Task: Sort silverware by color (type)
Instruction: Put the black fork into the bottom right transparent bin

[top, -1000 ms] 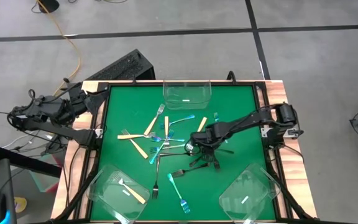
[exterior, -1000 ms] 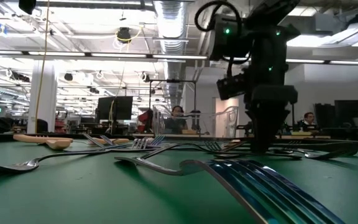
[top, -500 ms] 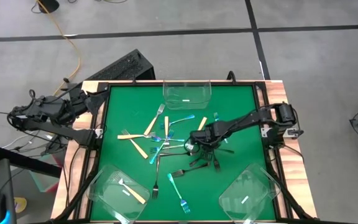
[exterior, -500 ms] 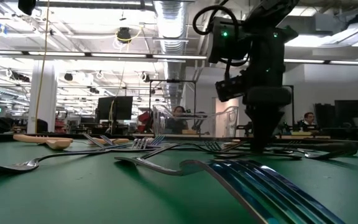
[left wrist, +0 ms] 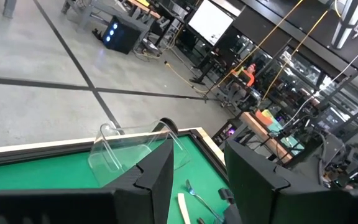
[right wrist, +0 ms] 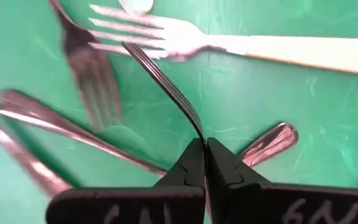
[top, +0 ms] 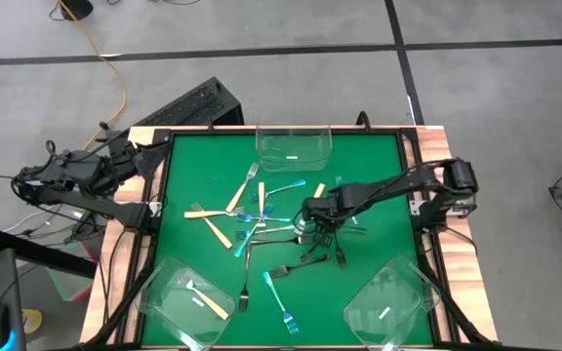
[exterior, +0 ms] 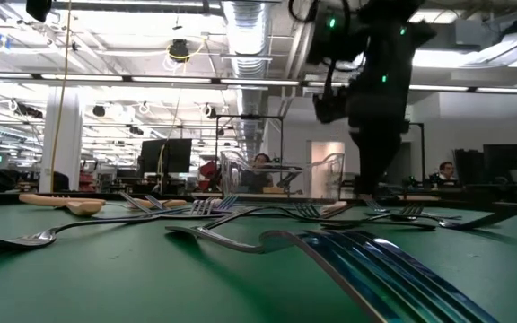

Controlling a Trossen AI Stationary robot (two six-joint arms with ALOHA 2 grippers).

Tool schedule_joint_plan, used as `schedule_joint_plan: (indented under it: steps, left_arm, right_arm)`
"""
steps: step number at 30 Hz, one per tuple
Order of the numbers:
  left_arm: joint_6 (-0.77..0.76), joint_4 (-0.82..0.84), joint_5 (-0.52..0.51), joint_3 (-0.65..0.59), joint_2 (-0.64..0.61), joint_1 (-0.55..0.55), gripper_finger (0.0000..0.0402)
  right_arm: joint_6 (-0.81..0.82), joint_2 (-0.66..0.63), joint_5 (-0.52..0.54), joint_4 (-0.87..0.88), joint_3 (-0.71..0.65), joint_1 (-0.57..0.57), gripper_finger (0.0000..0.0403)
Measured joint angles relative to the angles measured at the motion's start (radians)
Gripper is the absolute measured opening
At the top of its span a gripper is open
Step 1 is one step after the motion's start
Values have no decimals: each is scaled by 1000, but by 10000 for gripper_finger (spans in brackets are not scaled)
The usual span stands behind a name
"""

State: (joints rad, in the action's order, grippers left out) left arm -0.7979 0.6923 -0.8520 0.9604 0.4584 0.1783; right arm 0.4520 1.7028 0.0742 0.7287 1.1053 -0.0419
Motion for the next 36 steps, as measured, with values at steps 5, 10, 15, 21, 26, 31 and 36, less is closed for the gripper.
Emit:
schedule_joint_plan:
  steps: [5, 10, 15, 21, 26, 31, 36]
  left_arm:
    - [0, 0, 0, 0, 0, 0, 128]
    - [-7, 0, 0, 0, 0, 0, 128]
    - [-8, 0, 0, 0, 0, 0, 128]
    - [-9, 0, 0, 0, 0, 0, 128]
    - [-11, 2, 8, 0, 0, 0, 128]
    - [-13, 38, 11, 0, 0, 0, 128]
    - [-28, 72, 19, 0, 0, 0, 128]
  right_arm:
    - [35, -117, 2, 12, 0, 6, 10]
    - [83, -259, 0, 18, 0, -1, 9]
    - [86, -417, -60, -3, 0, -50, 9]
    - [150, -587, -148, -55, 2, -161, 9]
    - [275, -670, -148, -79, 2, -324, 9]
    - [442, -669, -42, -81, 2, -516, 9]
    - [567, -613, 84, -19, 2, -705, 9]
